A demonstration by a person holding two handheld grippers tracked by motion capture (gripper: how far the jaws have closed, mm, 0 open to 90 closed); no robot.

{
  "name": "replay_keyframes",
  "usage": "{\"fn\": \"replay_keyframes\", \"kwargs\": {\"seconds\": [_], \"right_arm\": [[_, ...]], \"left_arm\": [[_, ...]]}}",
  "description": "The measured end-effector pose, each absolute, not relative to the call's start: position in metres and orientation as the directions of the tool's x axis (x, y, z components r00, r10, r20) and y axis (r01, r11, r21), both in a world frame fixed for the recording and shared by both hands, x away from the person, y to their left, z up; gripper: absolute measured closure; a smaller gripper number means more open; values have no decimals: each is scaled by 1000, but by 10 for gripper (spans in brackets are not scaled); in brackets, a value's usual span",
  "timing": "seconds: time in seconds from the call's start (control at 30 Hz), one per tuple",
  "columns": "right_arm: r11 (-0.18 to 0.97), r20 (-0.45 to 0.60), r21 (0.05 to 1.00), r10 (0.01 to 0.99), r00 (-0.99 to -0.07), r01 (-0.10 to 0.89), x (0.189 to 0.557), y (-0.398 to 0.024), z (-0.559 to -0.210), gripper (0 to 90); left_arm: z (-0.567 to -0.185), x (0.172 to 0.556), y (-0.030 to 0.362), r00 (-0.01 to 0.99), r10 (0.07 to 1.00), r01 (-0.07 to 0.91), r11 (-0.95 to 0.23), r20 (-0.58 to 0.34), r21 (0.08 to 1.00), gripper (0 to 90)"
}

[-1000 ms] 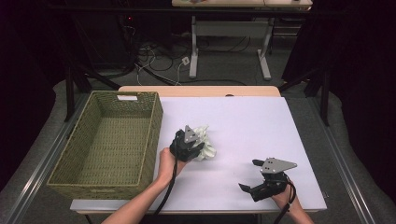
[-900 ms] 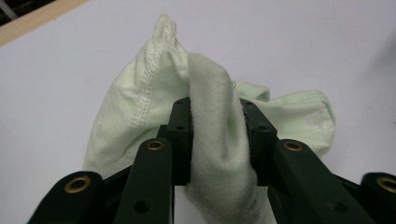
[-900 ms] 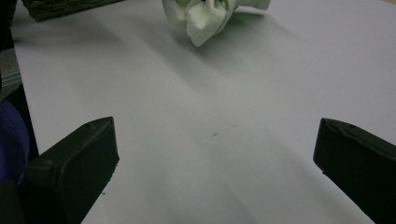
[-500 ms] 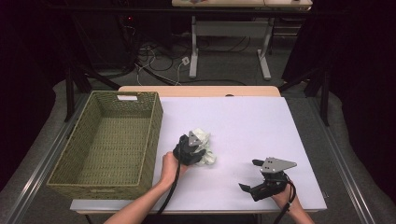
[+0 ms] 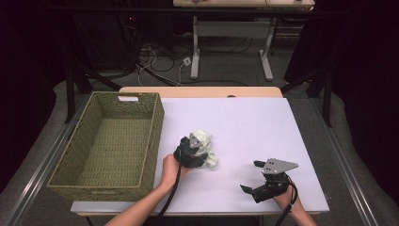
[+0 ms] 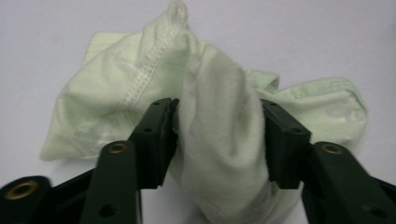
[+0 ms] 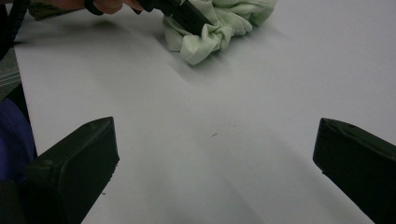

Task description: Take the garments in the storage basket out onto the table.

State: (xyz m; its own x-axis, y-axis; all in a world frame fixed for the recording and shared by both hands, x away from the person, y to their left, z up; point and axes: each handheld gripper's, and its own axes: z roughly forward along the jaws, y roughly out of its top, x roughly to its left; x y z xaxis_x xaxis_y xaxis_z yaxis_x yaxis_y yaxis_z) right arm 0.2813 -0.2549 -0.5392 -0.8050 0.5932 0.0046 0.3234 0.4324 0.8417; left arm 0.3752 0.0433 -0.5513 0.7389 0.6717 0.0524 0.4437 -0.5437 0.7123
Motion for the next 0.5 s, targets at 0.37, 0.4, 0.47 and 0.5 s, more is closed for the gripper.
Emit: {"fn": "replay_keyframes", "kwargs": {"seconds": [0.37,0.4,0.47,0.5], "right_arm": [[433,-2,844,591,-807,316,280,-254,-538,0],[437,-10,845,589,-808,308,281,-254,-538,0],[439,1,839,589,-808,321,280,-253,-537,0],[435,-1,842,591,-807,318,280,-253,-538,0]], "left_arm": [[-536,362,52,717,697,471,-512,27,719,151],[-533,359,52,716,698,467,-505,25,726,140],[-529,355,54,715,699,460,-506,34,729,74],[-526,353,55,715,698,453,-502,35,737,74]]}}
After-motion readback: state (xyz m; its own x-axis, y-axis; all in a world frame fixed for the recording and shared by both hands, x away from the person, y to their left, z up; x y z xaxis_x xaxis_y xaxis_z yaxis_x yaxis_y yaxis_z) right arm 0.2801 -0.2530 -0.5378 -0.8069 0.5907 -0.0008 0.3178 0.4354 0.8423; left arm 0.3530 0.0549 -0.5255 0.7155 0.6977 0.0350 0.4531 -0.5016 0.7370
